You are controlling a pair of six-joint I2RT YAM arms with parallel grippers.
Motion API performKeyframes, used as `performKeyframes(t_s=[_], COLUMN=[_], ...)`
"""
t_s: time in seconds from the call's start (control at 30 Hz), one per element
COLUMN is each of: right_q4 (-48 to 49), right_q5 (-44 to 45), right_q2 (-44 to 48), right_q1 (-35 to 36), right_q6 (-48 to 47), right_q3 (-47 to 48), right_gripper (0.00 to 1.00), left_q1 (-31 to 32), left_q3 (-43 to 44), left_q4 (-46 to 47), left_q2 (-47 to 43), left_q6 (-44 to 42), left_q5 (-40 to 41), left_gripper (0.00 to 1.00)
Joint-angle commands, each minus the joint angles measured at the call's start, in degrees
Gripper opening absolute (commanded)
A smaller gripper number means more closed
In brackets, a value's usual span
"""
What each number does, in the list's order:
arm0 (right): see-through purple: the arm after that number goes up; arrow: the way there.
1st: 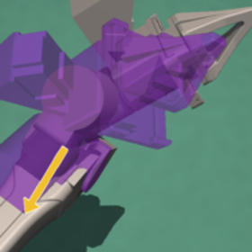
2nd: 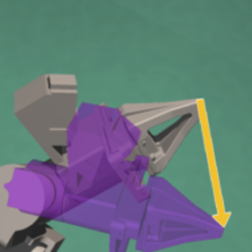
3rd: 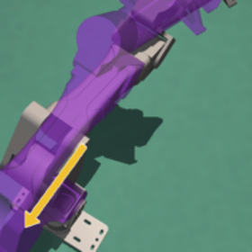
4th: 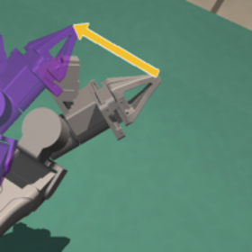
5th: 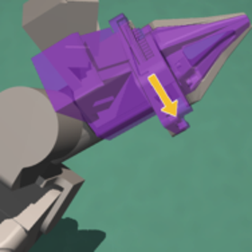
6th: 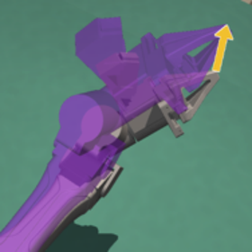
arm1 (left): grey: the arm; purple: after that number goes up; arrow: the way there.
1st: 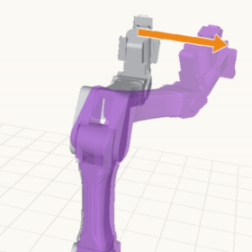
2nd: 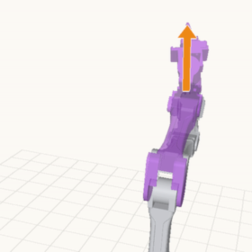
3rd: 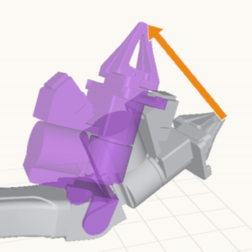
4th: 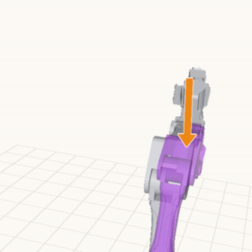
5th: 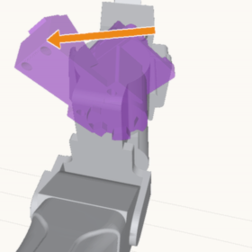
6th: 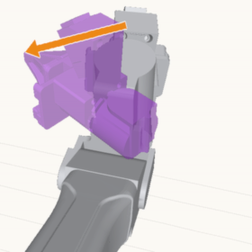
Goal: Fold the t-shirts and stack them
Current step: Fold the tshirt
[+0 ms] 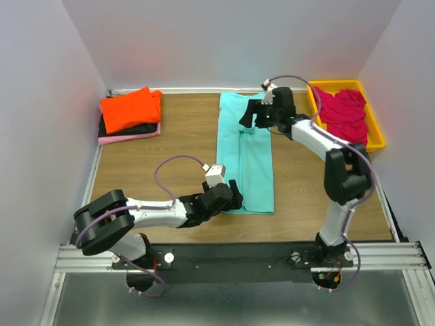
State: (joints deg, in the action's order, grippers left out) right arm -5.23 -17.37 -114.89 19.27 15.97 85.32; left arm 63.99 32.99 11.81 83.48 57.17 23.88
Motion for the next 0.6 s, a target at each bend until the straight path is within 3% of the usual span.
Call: performKeyframes(t_s=[0.0, 0.23, 0.57], right_q4=[0.5, 1.3, -6.3], right_q5=[2.2, 9.2, 20.9], right_q2=[10.2, 25.3, 44.7], right_q1=[0.9, 3.6, 7.7], right_q6=[1.2, 7.5, 14.3], right_q3=[-9.2, -27.9, -44.9], right_gripper=[0.83, 0.83, 0.82], left_q1=[0.4, 0.3, 0.0], left_q3=[-0.3, -3.4, -4.8], left_q4=[-2.4, -2.3, -5.7], left_q2=[-4.1, -10.0, -7.5], left_q6=[-1.9, -2.9, -1.3], left_q5=[4.9, 8.0, 8.5], left_gripper=[0.81, 0.84, 0.85])
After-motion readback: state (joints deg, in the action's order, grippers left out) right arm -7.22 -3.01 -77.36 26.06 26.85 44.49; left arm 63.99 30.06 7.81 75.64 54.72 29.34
